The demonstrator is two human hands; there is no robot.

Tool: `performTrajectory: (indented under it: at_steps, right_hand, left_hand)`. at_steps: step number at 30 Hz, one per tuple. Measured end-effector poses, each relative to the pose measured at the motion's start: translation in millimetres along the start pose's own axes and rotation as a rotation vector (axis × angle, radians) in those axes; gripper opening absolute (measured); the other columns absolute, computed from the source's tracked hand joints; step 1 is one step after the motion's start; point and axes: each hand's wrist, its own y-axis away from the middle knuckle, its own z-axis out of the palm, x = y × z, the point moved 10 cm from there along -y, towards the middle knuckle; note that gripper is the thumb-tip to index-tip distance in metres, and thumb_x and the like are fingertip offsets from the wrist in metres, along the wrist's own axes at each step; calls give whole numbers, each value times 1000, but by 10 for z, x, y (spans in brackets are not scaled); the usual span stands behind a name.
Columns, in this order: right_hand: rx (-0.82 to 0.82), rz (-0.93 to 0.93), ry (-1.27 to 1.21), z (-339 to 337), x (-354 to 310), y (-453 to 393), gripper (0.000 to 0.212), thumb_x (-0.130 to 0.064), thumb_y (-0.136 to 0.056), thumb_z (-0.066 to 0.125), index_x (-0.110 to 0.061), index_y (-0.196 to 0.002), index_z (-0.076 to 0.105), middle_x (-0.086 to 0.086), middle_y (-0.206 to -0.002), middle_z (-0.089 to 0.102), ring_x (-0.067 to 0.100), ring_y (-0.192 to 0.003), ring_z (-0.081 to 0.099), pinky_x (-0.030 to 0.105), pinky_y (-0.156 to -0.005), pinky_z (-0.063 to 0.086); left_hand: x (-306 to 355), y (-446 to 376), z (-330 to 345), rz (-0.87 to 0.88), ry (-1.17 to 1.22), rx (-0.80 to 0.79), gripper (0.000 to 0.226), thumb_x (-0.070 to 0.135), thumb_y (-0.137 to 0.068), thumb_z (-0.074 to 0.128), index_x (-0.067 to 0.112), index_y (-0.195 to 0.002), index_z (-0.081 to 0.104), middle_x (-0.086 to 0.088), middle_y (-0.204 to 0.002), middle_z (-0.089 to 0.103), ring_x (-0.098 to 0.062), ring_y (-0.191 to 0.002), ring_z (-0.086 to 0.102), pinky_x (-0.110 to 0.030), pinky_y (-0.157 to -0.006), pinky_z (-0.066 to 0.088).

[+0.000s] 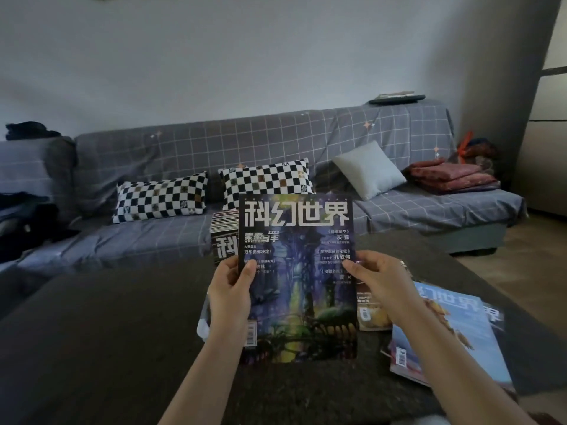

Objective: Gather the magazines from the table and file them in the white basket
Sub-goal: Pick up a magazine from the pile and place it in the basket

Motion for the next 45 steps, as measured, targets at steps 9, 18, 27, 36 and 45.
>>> performTrajectory:
  at_steps: [9, 18, 27, 36, 45]
  right_hand:
    - [77, -134, -46, 491, -423, -418, 12, -23, -84, 67, -35, -81, 65, -15, -78, 71, -1, -74, 66, 15, -61, 46]
    - [64, -73, 24, 714, 94, -611, 11, -22, -83, 68, -29, -89, 71, -20, -79, 68, -2, -78, 64, 16, -63, 46]
    - [124, 0, 274, 740, 648, -515, 16, -25, -81, 71, -21, -96, 66, -15, -80, 64, -2, -73, 58, 16, -59, 42]
    - [223, -66, 293, 714, 554, -398, 15, -25, -79, 73, -20, -86, 62, -8, -81, 66, 5, -76, 60, 18, -64, 46]
    - [161, -121, 405, 916, 631, -338, 37, -25, -90, 60, -18, -126, 57, -5, -106, 70, 1, -82, 61, 1, -60, 38]
  left_hand:
    - [410, -418, -391, 134, -26, 118, 9, 22, -90, 64, 27, -90, 72, 5, -86, 75, -16, -86, 71, -37, -80, 56]
    - [-99, -602, -694, 43, -289, 203, 21, 20, -86, 69, 14, -106, 73, 1, -101, 72, -10, -89, 67, -33, -84, 54]
    - [-506, -450, -735, 23, -447, 228, 16, 23, -80, 76, 24, -87, 61, 4, -81, 69, -9, -60, 66, -27, -59, 52]
    - [-486, -416, -791, 37, -436, 285, 15, 25, -79, 76, 29, -82, 62, 11, -82, 66, -4, -77, 62, -21, -63, 45]
    - [-595, -388, -786, 75, -439, 250, 30, 21, -87, 68, 19, -117, 69, 10, -103, 71, 4, -86, 61, -17, -78, 50]
